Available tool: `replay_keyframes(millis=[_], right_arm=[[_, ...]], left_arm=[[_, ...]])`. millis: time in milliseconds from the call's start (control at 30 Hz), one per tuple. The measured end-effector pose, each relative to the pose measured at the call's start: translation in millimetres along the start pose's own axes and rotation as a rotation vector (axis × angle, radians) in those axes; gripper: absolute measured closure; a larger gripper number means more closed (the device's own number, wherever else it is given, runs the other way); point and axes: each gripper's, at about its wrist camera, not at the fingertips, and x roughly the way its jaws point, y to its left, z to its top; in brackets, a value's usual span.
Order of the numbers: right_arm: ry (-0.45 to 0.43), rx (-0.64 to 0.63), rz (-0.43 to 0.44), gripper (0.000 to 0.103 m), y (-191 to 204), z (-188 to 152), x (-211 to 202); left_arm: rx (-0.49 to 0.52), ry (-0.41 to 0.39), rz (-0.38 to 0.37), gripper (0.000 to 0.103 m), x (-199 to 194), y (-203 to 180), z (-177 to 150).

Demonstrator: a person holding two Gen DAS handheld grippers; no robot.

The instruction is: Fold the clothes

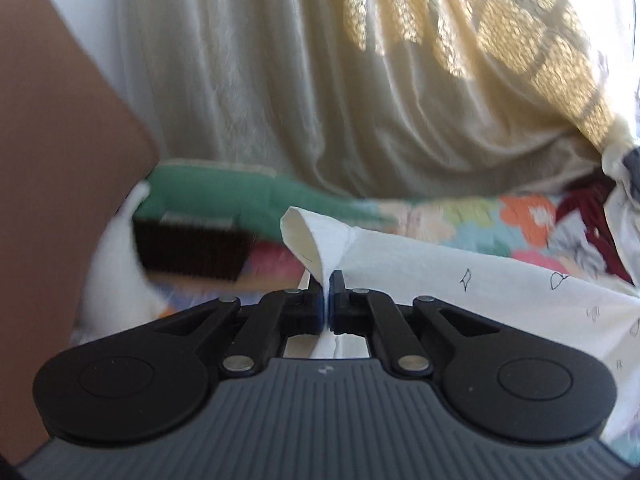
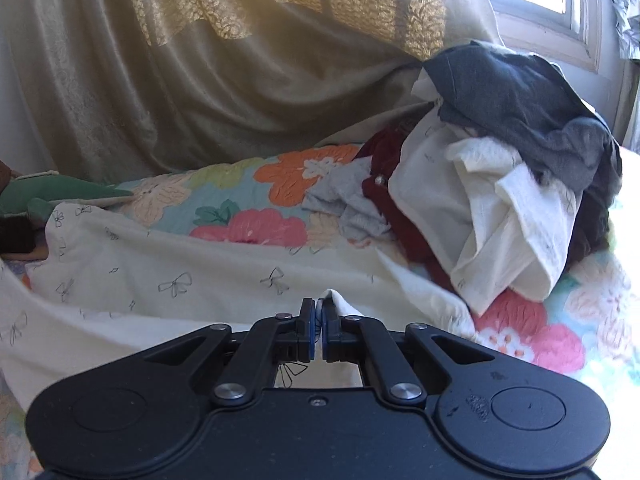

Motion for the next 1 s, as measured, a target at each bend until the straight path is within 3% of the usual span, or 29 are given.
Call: replay_keyframes(millis=[67,133,200,233,300,367,467,533,633,700,833,1000], right_arm=[[-0.041,0.035,0.002,0.099,-7,11,8],[-0.080,0.082,0.014,0.094,-14,16,19],[-0.072,0.093,-0.003,0.067,-18,16,33],[-0.070,0.090,-0.017,0.064,-19,14,36],[-0.076,0.075,-0.055,0.053,-18,8,34],[-0.085,0.026,-0.083,0.045,-15,5,26],[-0.111,-0.080,-0.121,0.044,-3,1,5],[-0.134,-0.133,-0.099,0.044,9,-5,-10],[-0.111,-0.216,0.046,0.044,43,-19,-21],[-0.070,-0.308,0.145,0.044,81,-36,-20],[-0.016,-0.515,0.217,0.044,157,-78,-10],[-0.046,-0.768,0.119,0.044,226,-120,10]], left_arm=[[-0.024,-0.047,0.026,0.101,23,-12,14],[-0.006,0.017,0.065,0.100,63,-27,18],[-0.064,0.100,0.075,0.088,90,-27,9],[-0.093,0.141,0.080,0.077,103,-26,4],[-0.152,0.224,0.090,0.069,130,-25,-5],[-0.212,0.205,0.030,0.052,120,-16,-21],[-0.273,0.197,-0.038,0.045,90,-3,-44],[-0.308,0.203,-0.092,0.041,66,7,-61],[-0.343,0.254,-0.151,0.036,42,18,-89],[-0.332,0.353,-0.177,0.036,41,20,-97],[-0.294,0.349,-0.201,0.036,34,19,-106],[-0.391,0.396,-0.250,0.036,47,35,-117]])
